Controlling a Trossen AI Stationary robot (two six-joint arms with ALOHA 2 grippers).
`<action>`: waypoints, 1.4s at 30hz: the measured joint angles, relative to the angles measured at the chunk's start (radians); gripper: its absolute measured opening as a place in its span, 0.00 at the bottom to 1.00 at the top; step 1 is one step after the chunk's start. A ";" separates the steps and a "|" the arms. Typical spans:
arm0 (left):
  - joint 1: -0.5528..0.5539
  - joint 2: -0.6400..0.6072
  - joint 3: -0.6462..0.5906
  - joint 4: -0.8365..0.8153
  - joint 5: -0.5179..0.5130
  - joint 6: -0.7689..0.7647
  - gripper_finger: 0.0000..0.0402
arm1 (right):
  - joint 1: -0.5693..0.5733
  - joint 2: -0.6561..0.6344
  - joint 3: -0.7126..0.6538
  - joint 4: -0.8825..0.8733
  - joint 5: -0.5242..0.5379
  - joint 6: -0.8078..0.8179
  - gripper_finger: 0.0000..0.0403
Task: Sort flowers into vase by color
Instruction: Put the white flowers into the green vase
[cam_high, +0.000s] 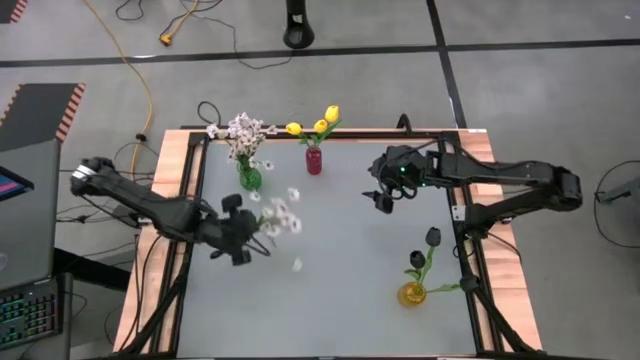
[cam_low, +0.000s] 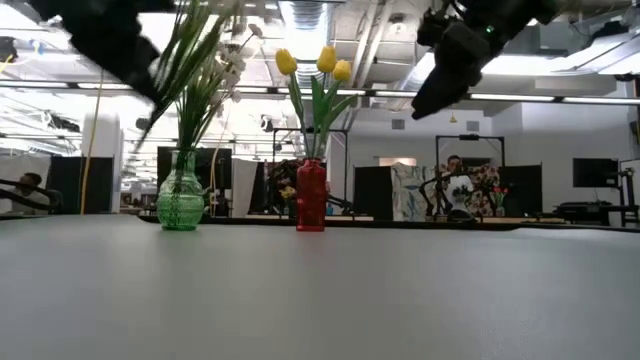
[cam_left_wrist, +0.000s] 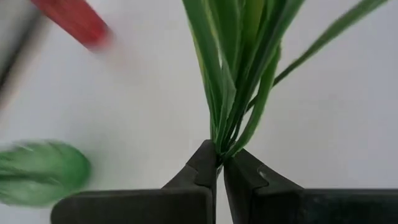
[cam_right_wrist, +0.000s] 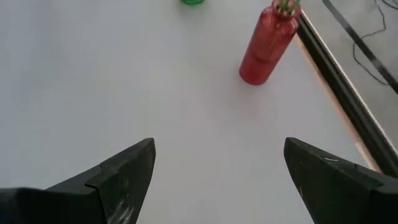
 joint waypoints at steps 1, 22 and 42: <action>0.000 -0.027 0.000 0.026 -0.053 -0.010 0.00 | 0.000 -0.007 -0.016 0.011 0.000 0.009 0.95; -0.111 -0.287 0.000 0.123 -0.816 -0.142 0.00 | 0.010 -0.022 -0.107 0.067 0.000 0.056 0.95; -0.084 -0.236 0.000 -0.420 -1.105 -0.868 0.00 | 0.010 -0.022 -0.107 0.079 0.000 0.057 0.95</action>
